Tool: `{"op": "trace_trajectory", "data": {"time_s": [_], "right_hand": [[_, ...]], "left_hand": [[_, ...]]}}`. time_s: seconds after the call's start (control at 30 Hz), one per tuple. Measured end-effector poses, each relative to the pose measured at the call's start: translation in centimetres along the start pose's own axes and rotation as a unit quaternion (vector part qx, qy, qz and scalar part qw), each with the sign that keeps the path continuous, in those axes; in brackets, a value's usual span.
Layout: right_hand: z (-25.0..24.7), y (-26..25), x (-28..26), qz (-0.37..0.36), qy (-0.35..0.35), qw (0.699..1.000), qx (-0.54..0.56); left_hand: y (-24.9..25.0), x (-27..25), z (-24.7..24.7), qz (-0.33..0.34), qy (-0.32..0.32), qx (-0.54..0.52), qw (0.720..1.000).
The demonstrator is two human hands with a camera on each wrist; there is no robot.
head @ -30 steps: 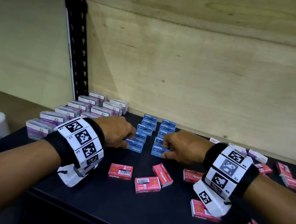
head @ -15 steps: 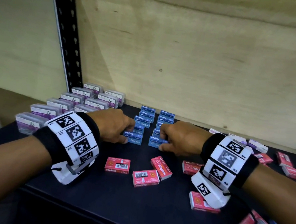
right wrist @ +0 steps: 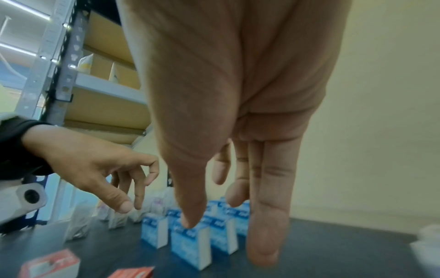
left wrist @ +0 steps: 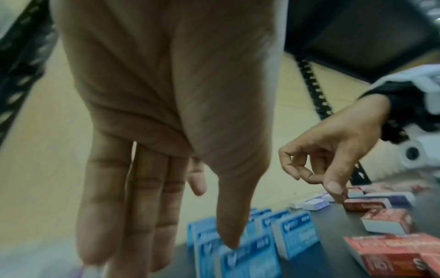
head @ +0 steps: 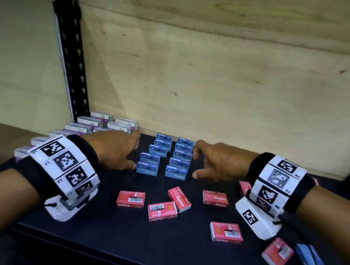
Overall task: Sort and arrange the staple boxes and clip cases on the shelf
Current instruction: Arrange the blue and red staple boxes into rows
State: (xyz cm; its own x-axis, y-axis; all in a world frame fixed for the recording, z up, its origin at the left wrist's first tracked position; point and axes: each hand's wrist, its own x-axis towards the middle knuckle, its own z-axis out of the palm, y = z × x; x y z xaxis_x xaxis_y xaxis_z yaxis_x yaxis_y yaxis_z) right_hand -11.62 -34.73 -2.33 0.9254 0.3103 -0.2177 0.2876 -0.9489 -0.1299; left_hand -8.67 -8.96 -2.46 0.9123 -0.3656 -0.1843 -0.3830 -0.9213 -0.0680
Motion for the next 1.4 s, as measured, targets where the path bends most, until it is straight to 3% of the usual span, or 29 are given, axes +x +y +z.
{"op": "trace_trajectory", "data": {"time_s": [0.1, 0.27, 0.5, 0.77, 1.03, 1.4], "right_hand": [[-1.1, 2.0, -2.8, 0.014, -0.002, 1.000, -0.005], [-1.6, 6.4, -8.5, 0.086, -0.012, 0.996, -0.024], [-0.6, 12.5, -18.0, 0.188, 0.001, 0.982, -0.014], [1.8, 17.6, -24.4, 0.305, -0.021, 0.950, -0.061], [4.3, 19.8, -24.8, 0.340, -0.086, 0.934, -0.065], [4.4, 21.0, -24.5, 0.330, -0.060, 0.940, -0.059]], "left_hand": [[2.4, -0.5, -1.7, 0.027, 0.071, 0.088, 0.993], [9.3, -0.9, -4.0, 0.130, 0.089, 0.090, 0.983], [19.2, 0.1, -3.1, 0.280, 0.057, 0.074, 0.955], [26.6, 0.1, -1.0, 0.461, 0.001, 0.016, 0.887], [29.3, 0.9, 0.2, 0.457, -0.067, 0.035, 0.886], [30.8, 1.2, 0.1, 0.462, -0.040, 0.068, 0.883]]}}
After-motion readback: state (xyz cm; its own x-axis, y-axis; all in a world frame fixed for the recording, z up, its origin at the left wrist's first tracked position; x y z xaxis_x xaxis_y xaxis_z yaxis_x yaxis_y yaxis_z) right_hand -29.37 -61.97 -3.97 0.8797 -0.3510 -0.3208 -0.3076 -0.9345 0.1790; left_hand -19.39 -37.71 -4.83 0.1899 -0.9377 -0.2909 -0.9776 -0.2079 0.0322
